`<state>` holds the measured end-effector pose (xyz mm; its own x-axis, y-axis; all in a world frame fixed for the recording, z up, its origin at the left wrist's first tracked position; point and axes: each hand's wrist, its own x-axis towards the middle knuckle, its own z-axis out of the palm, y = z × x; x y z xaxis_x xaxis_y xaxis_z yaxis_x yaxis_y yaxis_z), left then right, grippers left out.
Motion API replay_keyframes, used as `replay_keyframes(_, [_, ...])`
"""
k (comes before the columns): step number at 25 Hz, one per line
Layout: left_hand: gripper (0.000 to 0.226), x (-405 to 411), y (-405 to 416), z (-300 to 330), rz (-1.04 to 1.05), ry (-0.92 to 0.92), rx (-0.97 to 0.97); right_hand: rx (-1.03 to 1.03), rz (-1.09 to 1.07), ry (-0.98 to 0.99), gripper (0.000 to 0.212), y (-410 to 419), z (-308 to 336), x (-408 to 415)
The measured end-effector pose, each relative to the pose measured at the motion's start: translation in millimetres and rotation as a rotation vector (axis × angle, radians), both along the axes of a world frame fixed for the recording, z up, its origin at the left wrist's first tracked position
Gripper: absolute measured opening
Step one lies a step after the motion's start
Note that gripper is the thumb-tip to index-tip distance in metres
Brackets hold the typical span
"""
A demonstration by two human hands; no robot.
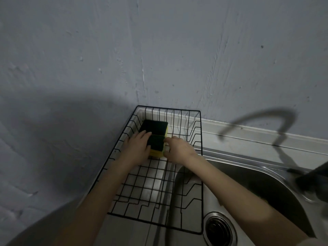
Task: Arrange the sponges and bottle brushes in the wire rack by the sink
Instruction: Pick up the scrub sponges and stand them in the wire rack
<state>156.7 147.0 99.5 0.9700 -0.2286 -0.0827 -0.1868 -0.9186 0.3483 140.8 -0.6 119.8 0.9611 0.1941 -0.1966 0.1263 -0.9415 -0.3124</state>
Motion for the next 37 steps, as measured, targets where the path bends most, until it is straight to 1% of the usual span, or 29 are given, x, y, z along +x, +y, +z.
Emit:
replay_keyframes(2, [0.051,-8.4,-1.6,12.9,-0.017,0.003,0.042,-0.027,0.000,-0.033,0.046,-6.9,11.5,-9.5])
replay_keyframes(6, [0.048,-30.1,-11.0,44.2,-0.061,-0.035,0.005,-0.039,-0.030,-0.102,0.044,-27.6,33.1,-32.9])
replay_keyframes(10, [0.043,-58.5,-36.0,73.9,-0.109,-0.071,0.034,-0.050,-0.073,-0.134,0.045,-54.6,52.1,-63.7])
replay_keyframes(16, [0.040,-100.7,-78.9,88.2,-0.162,-0.117,-0.005,-0.074,-0.182,-0.151,0.052,-103.0,69.8,-114.2])
replay_keyframes(19, [0.040,-117.2,-104.3,87.5,-0.186,-0.124,-0.044,-0.078,-0.225,-0.141,0.054,-128.3,70.9,-137.6])
replay_keyframes(22, [0.041,-130.3,-129.2,85.5,-0.225,-0.097,-0.043,-0.083,-0.261,-0.130,0.055,-153.2,69.9,-156.7])
replay_keyframes(29, [0.040,-148.6,-179.4,63.7,-0.281,-0.078,-0.077,-0.093,-0.296,-0.063,0.053,-197.8,49.2,-176.9])
replay_keyframes(31, [0.039,-146.6,-189.9,54.8,-0.286,-0.039,-0.086,-0.095,-0.307,-0.028,0.054,-208.9,39.6,-175.9])
replay_keyframes(34, [0.036,-139.6,-203.5,38.6,-0.304,0.015,-0.049,-0.089,-0.321,0.037,0.055,-223.6,21.9,-172.4])
replay_keyframes(37, [0.040,-132.7,-216.0,15.5,-0.311,0.081,-0.023,-0.074,-0.328,0.100,0.056,-236.2,0.9,-164.1])
